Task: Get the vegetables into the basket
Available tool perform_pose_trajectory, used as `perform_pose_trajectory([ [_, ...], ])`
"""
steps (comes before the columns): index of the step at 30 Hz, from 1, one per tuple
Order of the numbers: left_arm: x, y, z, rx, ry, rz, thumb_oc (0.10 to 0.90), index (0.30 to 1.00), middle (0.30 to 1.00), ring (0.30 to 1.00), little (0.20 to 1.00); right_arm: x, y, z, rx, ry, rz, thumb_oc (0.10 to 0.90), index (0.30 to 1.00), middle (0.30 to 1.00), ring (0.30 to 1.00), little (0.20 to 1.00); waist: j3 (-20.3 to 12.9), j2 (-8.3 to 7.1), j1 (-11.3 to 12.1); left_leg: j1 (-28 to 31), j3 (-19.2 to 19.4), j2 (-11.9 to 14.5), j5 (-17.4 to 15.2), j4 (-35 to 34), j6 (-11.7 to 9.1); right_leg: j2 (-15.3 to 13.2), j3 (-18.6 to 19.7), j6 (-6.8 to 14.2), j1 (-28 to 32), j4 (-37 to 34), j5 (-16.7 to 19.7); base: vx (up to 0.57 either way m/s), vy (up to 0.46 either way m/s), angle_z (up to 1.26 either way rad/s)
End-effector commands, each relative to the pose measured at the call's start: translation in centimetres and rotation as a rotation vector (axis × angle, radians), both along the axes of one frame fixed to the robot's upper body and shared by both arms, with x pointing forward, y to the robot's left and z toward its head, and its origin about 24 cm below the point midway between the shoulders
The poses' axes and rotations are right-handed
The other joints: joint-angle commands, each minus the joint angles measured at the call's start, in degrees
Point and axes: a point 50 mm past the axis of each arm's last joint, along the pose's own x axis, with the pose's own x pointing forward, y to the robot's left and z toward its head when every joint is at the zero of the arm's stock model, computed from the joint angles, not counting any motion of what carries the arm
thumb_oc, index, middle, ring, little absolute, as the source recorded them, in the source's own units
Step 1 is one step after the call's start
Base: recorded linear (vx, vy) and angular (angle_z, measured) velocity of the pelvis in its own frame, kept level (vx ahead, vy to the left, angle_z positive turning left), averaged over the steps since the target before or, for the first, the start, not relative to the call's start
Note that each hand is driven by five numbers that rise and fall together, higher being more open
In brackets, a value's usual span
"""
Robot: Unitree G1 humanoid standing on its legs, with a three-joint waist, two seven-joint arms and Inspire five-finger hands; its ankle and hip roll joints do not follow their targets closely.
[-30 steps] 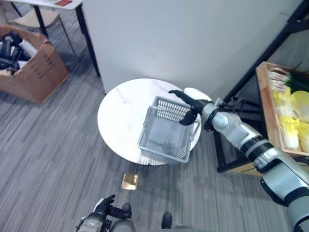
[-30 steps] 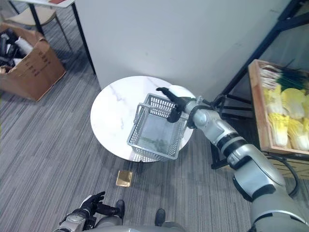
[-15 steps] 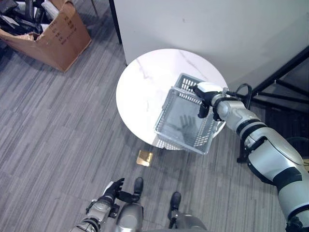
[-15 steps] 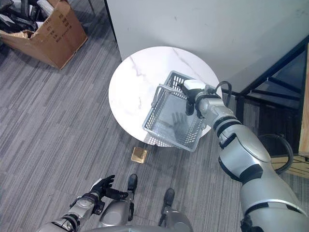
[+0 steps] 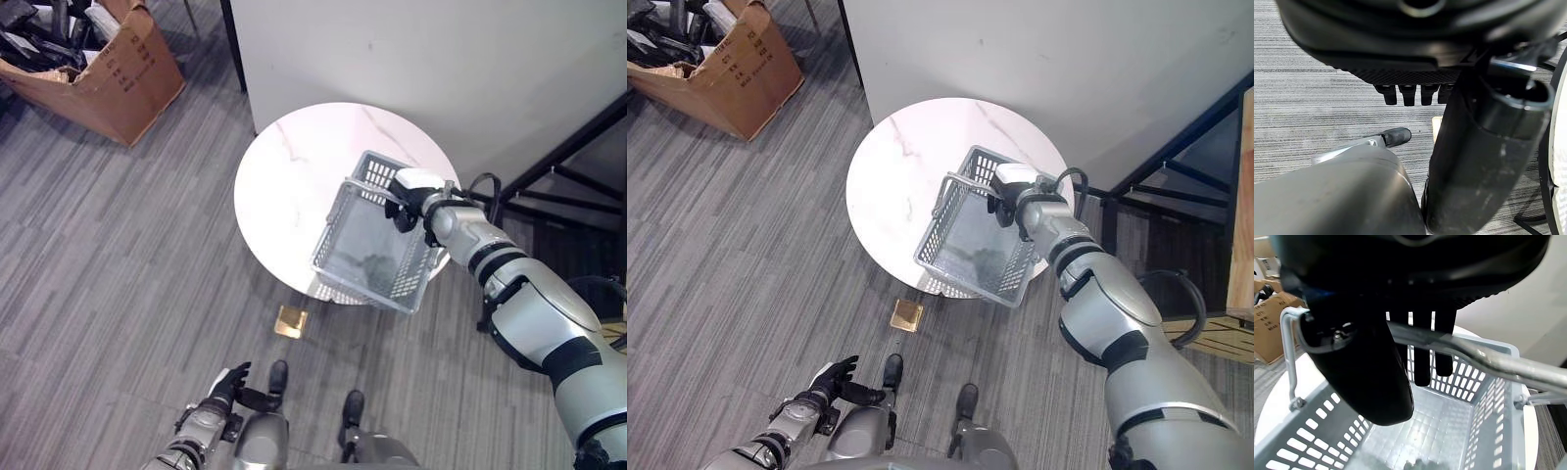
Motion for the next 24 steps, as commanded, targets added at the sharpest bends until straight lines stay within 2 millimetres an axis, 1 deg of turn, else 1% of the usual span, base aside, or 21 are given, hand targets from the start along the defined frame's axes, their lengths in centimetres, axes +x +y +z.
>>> perform_pose_trajectory([
  [1, -6.1, 2.3, -1.9, 0.099, 0.238, -0.014, 0.900, 1.000, 1.000, 1.000, 1.000, 0.8, 1.9, 4.3, -0.047, -0.127, 0.083, 0.400, 0.300, 0.300, 0.300, 0.300, -3.07, -3.98, -0.44, 4.02, 0.89, 0.08, -3.83, -1.10, -1.35, -3.65, 5.20, 4.16, -4.34, -0.10, 5.14, 0.01, -0.005, -0.03],
  [2, -6.1, 2.3, -1.9, 0.099, 0.238, -0.014, 0.900, 1.000, 1.000, 1.000, 1.000, 0.8, 1.9, 4.3, -0.047, -0.126, 0.083, 0.400, 0.300, 0.300, 0.300, 0.300, -3.03, -3.97, -0.43, 4.08, 0.90, 0.08, -3.85, -1.10, -1.35, -3.65, 5.21, 4.16, -4.29, -0.10, 5.13, 0.02, -0.011, -0.06],
  [4, -6.5, 2.6, -1.9, 0.091, 0.252, 0.020, 0.900, 1.000, 1.000, 1.000, 1.000, 0.6, 2.0, 4.1, -0.088, -0.122, 0.107, 0.400, 0.300, 0.300, 0.300, 0.300, -4.08, -4.36, -0.92, 5.10, 1.26, 0.21, -4.25, -1.11, -1.35, -3.61, 5.38, 4.11, -3.47, -0.10, 4.96, 0.04, -0.006, -0.06],
  [6, -7.2, 2.8, -2.1, 0.078, 0.278, 0.057, 0.900, 1.000, 1.000, 1.000, 1.000, 0.1, 2.2, 4.4, -0.103, -0.129, 0.162, 0.400, 0.300, 0.300, 0.300, 0.300, -5.49, -4.56, -1.86, 6.75, 1.94, 0.24, -4.84, -1.11, -1.28, -3.59, 5.49, 4.12, -2.23, -0.10, 4.66, 0.05, 0.010, -0.06],
  [10, -8.2, 3.1, -2.2, 0.070, 0.309, 0.098, 0.900, 1.000, 1.000, 1.000, 1.000, -1.1, 1.8, 4.3, -0.055, -0.126, 0.215, 0.400, 0.300, 0.300, 0.300, 0.300, -7.62, -4.51, -3.59, 9.59, 2.95, 0.27, -5.94, -1.11, -1.10, -3.44, 6.45, 4.02, -0.10, -0.08, 4.05, 0.06, 0.013, -0.10],
  [11, -8.2, 3.1, -2.2, 0.070, 0.310, 0.097, 0.900, 1.000, 1.000, 1.000, 1.000, -1.1, 1.8, 4.3, -0.054, -0.125, 0.214, 0.400, 0.300, 0.300, 0.300, 0.300, -7.58, -4.50, -3.50, 9.69, 2.97, 0.28, -5.97, -1.11, -1.10, -3.43, 6.46, 4.02, -0.02, -0.08, 4.03, 0.05, 0.013, -0.14],
  [13, -9.0, 3.1, -2.4, 0.063, 0.333, 0.124, 0.900, 1.000, 1.000, 1.000, 1.000, -2.3, 0.9, 4.8, 0.000, -0.137, 0.243, 0.400, 0.300, 0.300, 0.300, 0.300, -8.98, -4.23, -4.68, 11.61, 4.13, 0.26, -6.65, -1.11, -0.96, -3.23, 7.44, 4.06, 1.19, -0.01, 3.67, 0.05, 0.022, -0.25],
  [14, -9.2, 3.1, -2.4, 0.059, 0.338, 0.131, 0.900, 1.000, 1.000, 1.000, 1.000, -2.6, 0.7, 4.8, 0.003, -0.140, 0.250, 0.400, 0.300, 0.300, 0.300, 0.300, -9.37, -4.13, -5.06, 11.97, 4.37, 0.30, -6.76, -1.11, -0.96, -3.19, 7.62, 4.08, 1.33, 0.07, 3.59, 0.03, 0.016, -0.32],
  [15, -9.5, 3.0, -2.5, 0.055, 0.346, 0.136, 0.900, 1.000, 1.000, 1.000, 1.000, -3.3, 0.1, 5.0, 0.035, -0.148, 0.260, 0.400, 0.300, 0.300, 0.300, 0.300, -9.96, -3.83, -5.75, 12.67, 4.90, 0.37, -7.02, -1.11, -0.88, -3.09, 8.13, 4.10, 1.64, 0.21, 3.46, 0.01, 0.009, -0.26],
  [16, -9.6, 2.9, -2.6, 0.050, 0.351, 0.131, 0.900, 1.000, 1.000, 1.000, 1.000, -3.7, -0.1, 5.1, 0.018, -0.150, 0.271, 0.400, 0.300, 0.300, 0.300, 0.300, -10.26, -3.70, -6.06, 13.07, 5.29, 0.38, -7.15, -1.11, -0.85, -3.03, 8.44, 4.09, 1.81, 0.27, 3.42, 0.01, 0.011, -0.07],
  [19, -9.8, 2.7, -2.7, 0.045, 0.358, 0.130, 0.900, 1.000, 1.000, 1.000, 1.000, -5.1, -1.1, 5.1, 0.106, -0.142, 0.281, 0.400, 0.300, 0.300, 0.300, 0.300, -10.97, -3.13, -6.91, 14.06, 6.09, 0.40, -7.45, -1.01, -0.72, -2.85, 9.22, 4.05, 2.39, 0.39, 3.24, 0.01, 0.011, -0.22],
  [20, -9.8, 2.7, -2.6, 0.046, 0.359, 0.129, 0.900, 1.000, 1.000, 1.000, 1.000, -5.2, -1.1, 5.1, 0.108, -0.141, 0.279, 0.400, 0.300, 0.300, 0.300, 0.300, -10.97, -3.16, -6.79, 14.11, 6.11, 0.41, -7.46, -1.02, -0.72, -2.84, 9.24, 4.05, 2.43, 0.39, 3.23, 0.01, 0.004, -0.29],
  [22, -10.0, 2.6, -2.7, 0.042, 0.364, 0.129, 0.900, 1.000, 1.000, 1.000, 1.000, -6.0, -1.7, 5.2, 0.142, -0.141, 0.291, 0.400, 0.300, 0.300, 0.300, 0.300, -11.26, -2.82, -7.53, 14.69, 6.57, 0.32, -7.73, -0.85, -0.63, -2.74, 9.66, 4.03, 2.73, 0.47, 3.14, 0.01, 0.004, -0.21],
  [23, -10.1, 2.6, -2.7, 0.041, 0.364, 0.130, 0.900, 1.000, 1.000, 1.000, 1.000, -6.5, -2.1, 5.2, 0.155, -0.144, 0.287, 0.400, 0.300, 0.300, 0.300, 0.300, -11.33, -2.68, -7.77, 14.95, 6.79, 0.32, -7.78, -0.78, -0.62, -2.73, 9.90, 4.01, 2.83, 0.54, 3.15, 0.01, 0.003, -0.13],
  [24, -10.1, 2.5, -2.7, 0.032, 0.362, 0.128, 0.900, 1.000, 1.000, 1.000, 1.000, -7.3, -3.3, 5.3, 0.137, -0.153, 0.273, 0.400, 0.300, 0.300, 0.300, 0.300, -11.50, -2.33, -8.34, 15.47, 7.28, 0.29, -7.94, -0.73, -0.57, -2.67, 10.30, 4.05, 2.97, 0.60, 3.16, 0.00, 0.003, -0.06],
])
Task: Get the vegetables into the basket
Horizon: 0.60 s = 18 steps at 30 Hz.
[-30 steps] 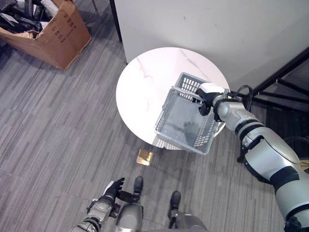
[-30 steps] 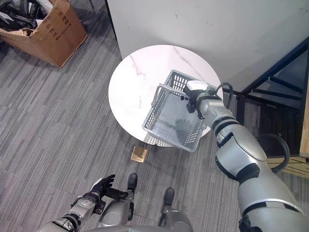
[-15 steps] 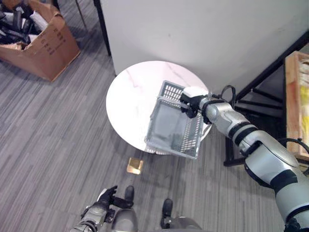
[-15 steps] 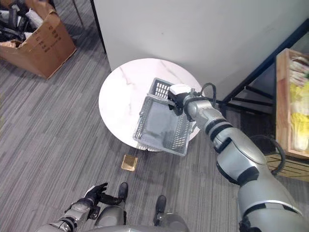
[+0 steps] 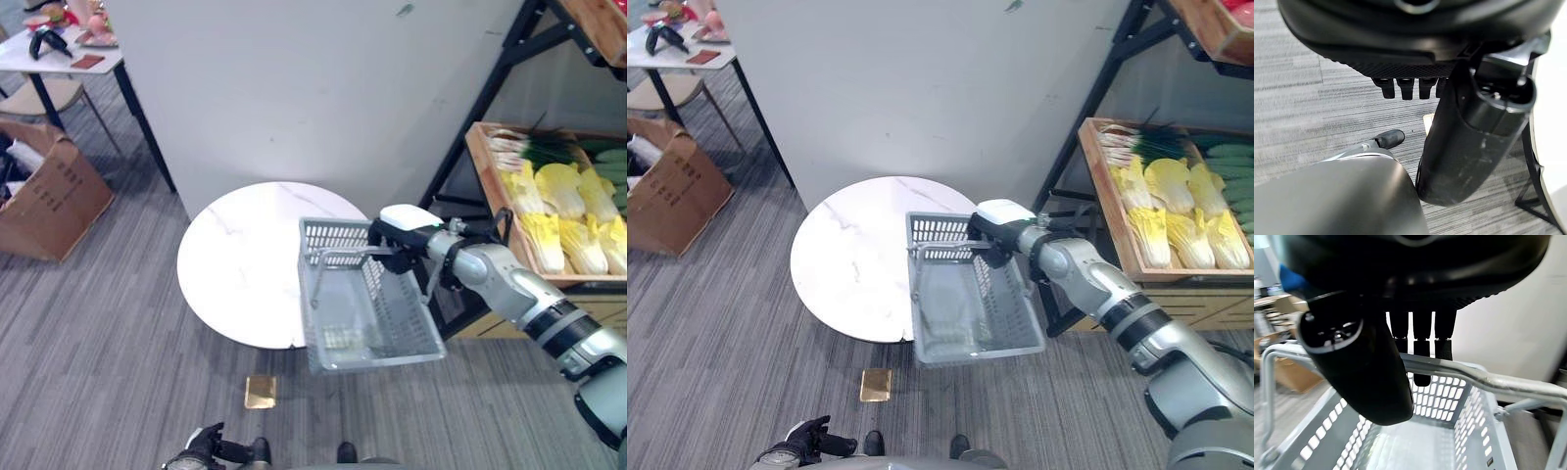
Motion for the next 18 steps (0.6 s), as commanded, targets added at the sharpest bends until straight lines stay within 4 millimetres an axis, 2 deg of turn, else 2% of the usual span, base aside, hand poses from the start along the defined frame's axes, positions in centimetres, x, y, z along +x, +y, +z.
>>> perform_pose_trajectory([
  [1, -2.6, 0.9, -0.4, 0.031, 0.117, -0.060, 0.900, 1.000, 1.000, 1.000, 1.000, 0.8, -0.9, 7.3, 0.115, -0.254, -0.007, 0.400, 0.300, 0.300, 0.300, 0.300, -3.13, -2.55, 1.69, 4.84, 0.93, -0.09, -6.35, 0.55, -0.72, -2.15, 3.14, 4.06, -3.81, 0.67, 2.91, 0.00, 0.004, -0.07],
  [5, -2.8, 0.9, -0.4, 0.026, 0.120, -0.067, 0.900, 1.000, 1.000, 1.000, 1.000, -0.2, -2.6, 7.4, 0.073, -0.266, -0.045, 0.400, 0.300, 0.300, 0.300, 0.300, -3.40, -2.08, 1.22, 5.23, 1.44, -0.12, -6.57, 0.67, -0.65, -1.98, 3.64, 4.08, -3.85, 0.69, 2.96, 0.00, 0.001, -0.16],
  [6, -2.8, 0.7, -0.4, 0.018, 0.117, -0.071, 0.900, 1.000, 1.000, 1.000, 1.000, -0.7, -3.8, 6.9, 0.063, -0.258, -0.084, 0.400, 0.300, 0.300, 0.300, 0.300, -3.44, -1.80, 0.65, 5.34, 1.68, -0.05, -6.58, 0.67, -0.62, -1.92, 3.88, 4.11, -3.91, 0.76, 2.98, -0.01, 0.000, -0.21],
  [8, -2.8, 0.7, -0.4, 0.018, 0.117, -0.076, 0.900, 1.000, 1.000, 1.000, 1.000, -1.0, -4.6, 6.7, 0.057, -0.257, -0.110, 0.400, 0.300, 0.300, 0.300, 0.300, -3.45, -1.74, 0.65, 5.35, 1.75, -0.02, -6.58, 0.65, -0.62, -1.87, 4.02, 4.11, -3.93, 0.77, 2.98, -0.01, -0.004, -0.15],
  [9, -2.7, 0.6, -0.4, 0.014, 0.117, -0.086, 0.900, 1.000, 1.000, 1.000, 1.000, -1.4, -6.3, 6.0, 0.014, -0.240, -0.169, 0.400, 0.300, 0.300, 0.300, 0.300, -3.40, -1.62, 0.42, 5.28, 1.84, 0.01, -6.47, 0.59, -0.65, -1.82, 4.15, 4.14, -3.98, 0.79, 2.98, -0.02, -0.005, -0.09],
  [10, -2.6, 0.5, -0.4, 0.013, 0.117, -0.090, 0.900, 1.000, 1.000, 1.000, 1.000, -1.5, -7.0, 5.7, -0.014, -0.232, -0.196, 0.400, 0.300, 0.300, 0.300, 0.300, -3.33, -1.53, 0.22, 5.25, 1.89, 0.02, -6.45, 0.55, -0.67, -1.85, 4.11, 4.16, -3.98, 0.81, 3.00, -0.01, -0.004, -0.05],
  [11, -2.6, 0.5, -0.4, 0.013, 0.117, -0.091, 0.900, 1.000, 1.000, 1.000, 1.000, -1.6, -7.1, 5.7, -0.015, -0.232, -0.196, 0.400, 0.300, 0.300, 0.300, 0.300, -3.33, -1.53, 0.26, 5.25, 1.87, 0.02, -6.45, 0.55, -0.67, -1.85, 4.09, 4.16, -3.97, 0.81, 3.00, -0.01, -0.003, -0.04],
  [12, -2.6, 0.5, -0.4, 0.011, 0.117, -0.093, 0.900, 1.000, 1.000, 1.000, 1.000, -1.7, -7.7, 5.2, -0.011, -0.217, -0.224, 0.400, 0.300, 0.300, 0.300, 0.300, -3.30, -1.44, 0.08, 5.25, 1.87, 0.04, -6.43, 0.52, -0.68, -1.86, 4.07, 4.17, -3.96, 0.79, 2.99, 0.00, 0.000, 0.00],
  [13, -2.4, 0.2, -0.5, 0.003, 0.110, -0.105, 0.900, 1.000, 1.000, 1.000, 1.000, -2.1, -9.4, 3.8, -0.049, -0.162, -0.291, 0.400, 0.300, 0.300, 0.300, 0.300, -3.24, -1.38, 0.00, 5.28, 1.85, 0.00, -6.42, 0.49, -0.70, -1.88, 4.01, 4.20, -3.94, 0.77, 2.97, 0.00, 0.000, 0.00],
  [15, -2.3, 0.2, -0.4, 0.000, 0.106, -0.109, 0.900, 1.000, 1.000, 1.000, 1.000, -2.3, -10.2, 3.4, -0.083, -0.137, -0.308, 0.400, 0.300, 0.300, 0.300, 0.300, -3.24, -1.26, -0.13, 5.28, 1.80, 0.03, -6.46, 0.48, -0.70, -1.89, 3.91, 4.22, -3.92, 0.75, 2.94, 0.00, 0.000, 0.00],
  [17, -2.2, 0.0, -0.5, -0.008, 0.104, -0.121, 0.900, 1.000, 1.000, 1.000, 1.000, -2.5, -11.5, 1.8, -0.067, -0.074, -0.372, 0.400, 0.300, 0.300, 0.300, 0.300, -3.05, -1.09, -0.24, 5.29, 1.75, -0.08, -6.42, 0.49, -0.68, -1.89, 3.92, 4.21, -3.88, 0.73, 3.00, 0.00, 0.000, 0.00],
  [18, -2.1, -0.1, -0.5, -0.009, 0.097, -0.126, 0.900, 1.000, 1.000, 1.000, 1.000, -3.0, -12.7, 0.4, -0.028, -0.027, -0.435, 0.400, 0.300, 0.300, 0.300, 0.300, -2.92, -0.98, -0.36, 5.17, 1.71, -0.09, -6.34, 0.49, -0.70, -1.90, 3.82, 4.21, -3.91, 0.72, 3.04, 0.00, 0.000, 0.00],
])
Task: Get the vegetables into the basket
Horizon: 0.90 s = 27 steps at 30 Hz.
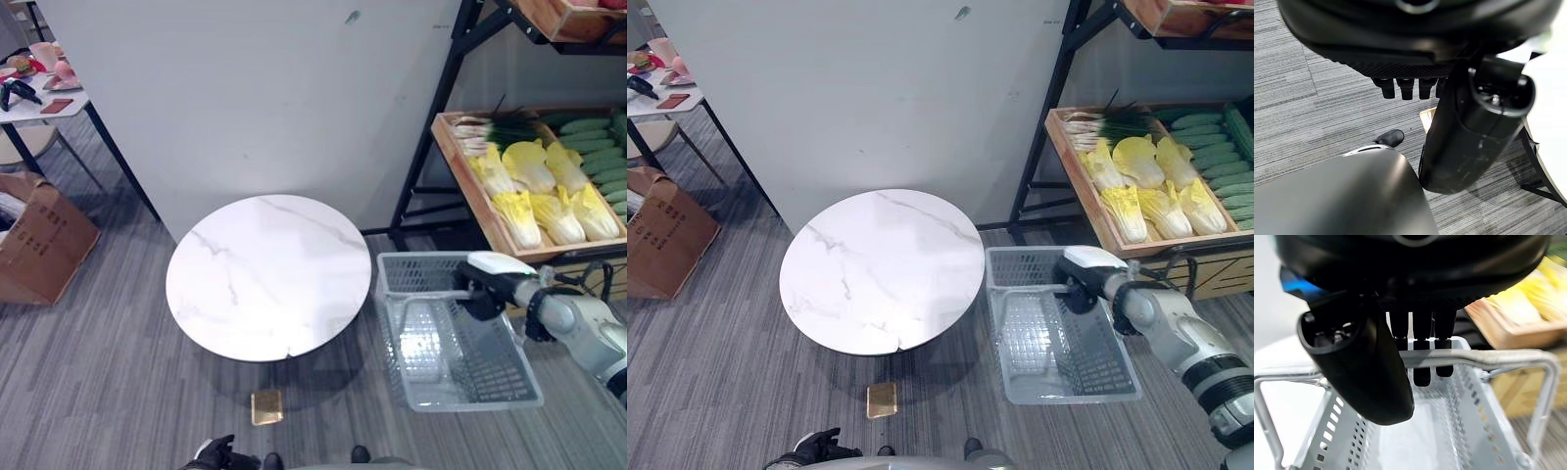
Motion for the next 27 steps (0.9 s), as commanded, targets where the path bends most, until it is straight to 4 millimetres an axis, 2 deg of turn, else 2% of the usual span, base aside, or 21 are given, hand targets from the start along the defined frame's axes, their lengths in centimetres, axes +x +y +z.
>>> perform_pose_trajectory([
  [1, -0.9, 1.2, 0.0, 0.043, 0.061, -0.095, 0.900, 1.000, 1.000, 1.000, 1.000, 2.6, -1.0, 4.7, 0.043, -0.245, -0.063, 0.400, 0.300, 0.300, 0.300, 0.300, -2.18, -4.69, 2.75, 4.28, -0.88, -0.80, -5.73, 0.50, -0.77, -2.55, 1.30, 4.03, -3.41, 0.81, 3.18, 0.00, 0.000, 0.00],
  [2, -1.0, 1.2, 0.0, 0.036, 0.060, -0.100, 0.900, 1.000, 1.000, 1.000, 1.000, 2.1, -2.3, 3.5, 0.025, -0.200, -0.121, 0.400, 0.300, 0.300, 0.300, 0.300, -2.14, -4.59, 2.70, 4.21, -0.88, -0.77, -5.67, 0.45, -0.84, -2.55, 1.23, 4.11, -3.41, 0.74, 3.23, 0.00, 0.000, 0.00],
  [4, -1.0, 1.2, 0.0, 0.034, 0.059, -0.100, 0.900, 1.000, 1.000, 1.000, 1.000, 1.9, -2.7, 3.0, 0.020, -0.187, -0.143, 0.400, 0.300, 0.300, 0.300, 0.300, -2.11, -4.56, 2.67, 4.18, -0.92, -0.76, -5.66, 0.45, -0.83, -2.58, 1.20, 4.13, -3.42, 0.72, 3.26, 0.00, 0.000, 0.00],
  [5, -1.0, 1.1, 0.0, 0.033, 0.058, -0.104, 0.900, 1.000, 1.000, 1.000, 1.000, 1.5, -3.4, 2.1, 0.024, -0.172, -0.187, 0.400, 0.300, 0.300, 0.300, 0.300, -2.05, -4.47, 2.68, 4.12, -0.99, -0.80, -5.60, 0.42, -0.82, -2.58, 1.23, 4.16, -3.46, 0.66, 3.31, 0.00, 0.000, 0.00],
  [8, -1.0, 1.0, 0.0, 0.026, 0.056, -0.106, 0.900, 1.000, 1.000, 1.000, 1.000, 1.0, -4.0, 0.9, 0.043, -0.140, -0.232, 0.400, 0.300, 0.300, 0.300, 0.300, -1.87, -4.21, 2.70, 3.99, -1.12, -0.91, -5.50, 0.39, -0.80, -2.56, 1.19, 4.17, -3.58, 0.64, 3.39, 0.00, 0.000, 0.00],
  [9, -1.2, 1.0, 0.0, 0.023, 0.059, -0.107, 0.900, 1.000, 1.000, 1.000, 1.000, 0.5, -4.4, -0.2, 0.045, -0.099, -0.265, 0.400, 0.300, 0.300, 0.300, 0.300, -1.80, -4.09, 2.80, 3.93, -1.23, -0.91, -5.46, 0.42, -0.79, -2.60, 1.05, 4.14, -3.57, 0.64, 3.40, 0.00, 0.000, 0.00],
  [10, -1.2, 1.0, 0.0, 0.023, 0.059, -0.106, 0.900, 1.000, 1.000, 1.000, 1.000, 0.5, -4.3, -0.2, 0.046, -0.099, -0.264, 0.400, 0.300, 0.300, 0.300, 0.300, -1.80, -4.10, 2.77, 3.94, -1.23, -0.91, -5.47, 0.42, -0.79, -2.60, 1.04, 4.14, -3.56, 0.63, 3.40, 0.00, 0.000, 0.00],
  [14, -1.2, 0.7, -0.1, 0.013, 0.059, -0.116, 0.900, 1.000, 1.000, 1.000, 1.000, -0.6, -5.0, -2.9, 0.079, -0.030, -0.360, 0.400, 0.300, 0.300, 0.300, 0.300, -1.72, -3.76, 2.78, 4.02, -1.41, -1.13, -5.53, 0.45, -0.59, -2.72, 1.20, 4.14, -3.60, 0.65, 3.68, 0.00, 0.000, 0.00],
  [21, -0.9, 0.2, -0.1, -0.004, 0.051, -0.139, 0.900, 1.000, 1.000, 1.000, 1.000, -0.8, -4.9, -3.7, 0.093, -0.015, -0.384, 0.400, 0.300, 0.300, 0.300, 0.300, -1.59, -3.48, 2.31, 3.96, -0.96, -1.49, -5.56, 0.45, -0.29, -2.87, 1.55, 4.31, -4.00, 0.98, 4.16, 0.00, 0.014, 0.00],
  [27, -1.2, -0.4, -0.3, -0.013, 0.065, -0.165, 0.900, 1.000, 1.000, 1.000, 1.000, 0.2, -4.0, -3.8, 0.122, -0.044, -0.388, 0.400, 0.300, 0.300, 0.300, 0.300, -0.95, -3.53, 1.67, 4.25, 0.82, -2.03, -6.03, 0.27, 0.45, -3.07, 3.21, 5.06, -5.57, 1.38, 5.48, -0.03, 0.060, -0.10],
])
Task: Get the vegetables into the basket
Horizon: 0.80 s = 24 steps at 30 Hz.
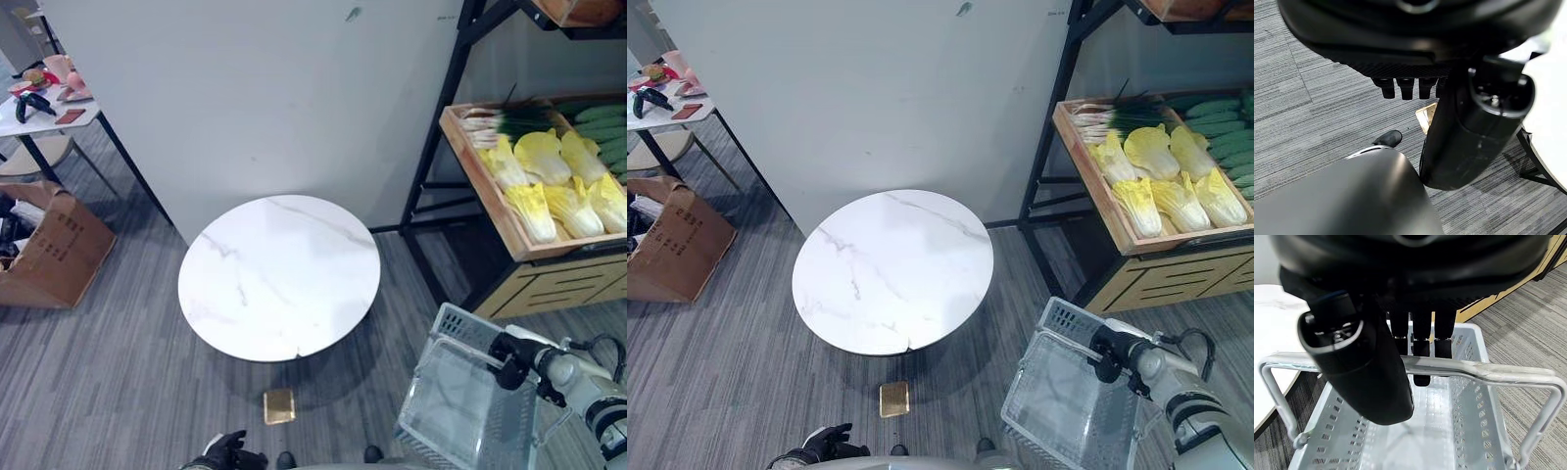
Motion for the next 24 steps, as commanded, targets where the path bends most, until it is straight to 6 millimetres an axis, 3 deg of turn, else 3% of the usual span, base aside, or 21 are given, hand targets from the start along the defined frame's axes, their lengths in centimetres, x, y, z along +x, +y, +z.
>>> perform_pose_trajectory([
  [1, -1.4, 0.4, -0.3, 0.024, 0.075, -0.083, 0.900, 1.000, 1.000, 1.000, 1.000, 5.4, 0.1, 5.3, 0.001, -0.286, -0.029, 0.400, 0.300, 0.300, 0.300, 0.300, -0.97, -5.14, 1.01, 3.83, 0.14, -1.84, -5.74, 0.23, 0.45, -3.03, 2.79, 5.49, -5.77, 1.48, 5.51, -0.07, 0.149, -0.39],
  [6, -0.5, 0.7, -0.1, 0.047, 0.052, -0.108, 0.900, 1.000, 1.000, 1.000, 1.000, 6.5, 1.8, 5.4, 0.040, -0.316, 0.011, 0.400, 0.300, 0.300, 0.300, 0.300, 0.57, -5.43, 0.03, 3.07, 1.83, -3.40, -6.11, 0.12, 1.63, -3.87, 5.17, 7.31, -8.80, 3.50, 6.65, -0.06, 0.113, -0.37],
  [12, 1.2, 1.7, 0.5, 0.094, 0.006, -0.110, 0.900, 1.000, 1.000, 1.000, 1.000, 6.4, 3.3, 4.8, 0.114, -0.349, 0.027, 0.400, 0.300, 0.300, 0.300, 0.300, 3.24, -5.88, -1.77, 1.74, 4.97, -4.47, -6.37, 0.12, 2.15, -5.13, 6.31, 9.29, -13.00, 4.40, 9.57, -0.06, 0.113, -0.35],
  [13, 1.3, 1.9, 0.6, 0.100, 0.002, -0.105, 0.900, 1.000, 1.000, 1.000, 1.000, 6.5, 3.6, 4.8, 0.122, -0.352, 0.033, 0.400, 0.300, 0.300, 0.300, 0.300, 3.91, -5.72, -1.62, 1.86, 5.95, -4.01, -6.55, 0.14, 2.07, -5.40, 4.73, 9.44, -13.38, 5.00, 9.44, -0.10, 0.025, -0.47],
  [14, 1.5, 2.3, 0.7, 0.113, -0.003, -0.099, 0.900, 1.000, 1.000, 1.000, 1.000, 6.5, 4.1, 4.4, 0.140, -0.350, 0.036, 0.400, 0.300, 0.300, 0.300, 0.300, 4.31, -5.56, -0.85, 1.73, 7.49, -3.20, -6.38, 0.26, 1.83, -6.91, 0.21, 9.04, -13.86, 5.62, 9.39, -0.07, -0.019, -0.56],
  [15, 1.5, 2.3, 0.7, 0.114, -0.004, -0.098, 0.900, 1.000, 1.000, 1.000, 1.000, 6.6, 4.2, 4.4, 0.141, -0.351, 0.036, 0.400, 0.300, 0.300, 0.300, 0.300, 4.20, -5.69, -0.85, 1.51, 7.54, -3.27, -6.12, 0.21, 1.79, -6.96, 0.27, 8.97, -14.10, 5.60, 9.56, -0.09, -0.054, -0.99],
  [16, 1.6, 2.8, 0.8, 0.131, -0.007, -0.091, 0.900, 1.000, 1.000, 1.000, 1.000, 6.9, 5.1, 4.2, 0.170, -0.360, 0.050, 0.400, 0.300, 0.300, 0.300, 0.300, 4.76, -5.20, 0.20, 1.64, 10.07, -1.76, -6.10, 0.45, 1.21, -9.91, -8.07, 8.30, -13.53, 6.35, 9.19, -0.08, -0.056, -1.05],
  [19, 1.5, 3.2, 0.9, 0.145, -0.001, -0.077, 0.900, 1.000, 1.000, 1.000, 1.000, 7.2, 6.3, 3.8, 0.206, -0.360, 0.065, 0.400, 0.300, 0.300, 0.300, 0.300, 4.68, -5.14, 0.89, 1.76, 11.76, -0.63, -5.99, 0.75, 0.67, -12.51, -12.61, 7.92, -12.52, 6.44, 8.99, -0.05, -0.050, -0.78],
  [20, 1.1, 3.6, 0.9, 0.154, 0.010, -0.056, 0.900, 1.000, 1.000, 1.000, 1.000, 7.4, 7.5, 3.3, 0.241, -0.356, 0.079, 0.400, 0.300, 0.300, 0.300, 0.300, 4.37, -5.43, 1.81, 2.00, 13.47, 0.01, -6.00, 1.12, 0.25, -15.40, -15.79, 8.32, -11.49, 6.58, 9.68, -0.04, -0.059, -0.55],
  [22, 0.9, 3.7, 0.9, 0.158, 0.013, -0.048, 0.900, 1.000, 1.000, 1.000, 1.000, 7.6, 8.1, 3.1, 0.256, -0.353, 0.088, 0.400, 0.300, 0.300, 0.300, 0.300, 4.17, -5.71, 2.52, 2.03, 14.35, 0.08, -6.09, 1.51, 0.06, -16.99, -17.94, 8.63, -10.60, 6.44, 10.44, -0.01, -0.069, -0.38],
  [24, 0.5, 4.0, 0.8, 0.160, 0.024, -0.017, 0.900, 1.000, 1.000, 1.000, 1.000, 7.9, 9.5, 2.6, 0.281, -0.334, 0.115, 0.400, 0.300, 0.300, 0.300, 0.300, 2.70, -6.52, 5.29, 2.43, 17.00, 0.27, -7.09, 1.80, -0.79, -20.05, -26.07, 10.13, -7.54, 4.27, 12.45, -0.03, -0.117, -0.73],
])
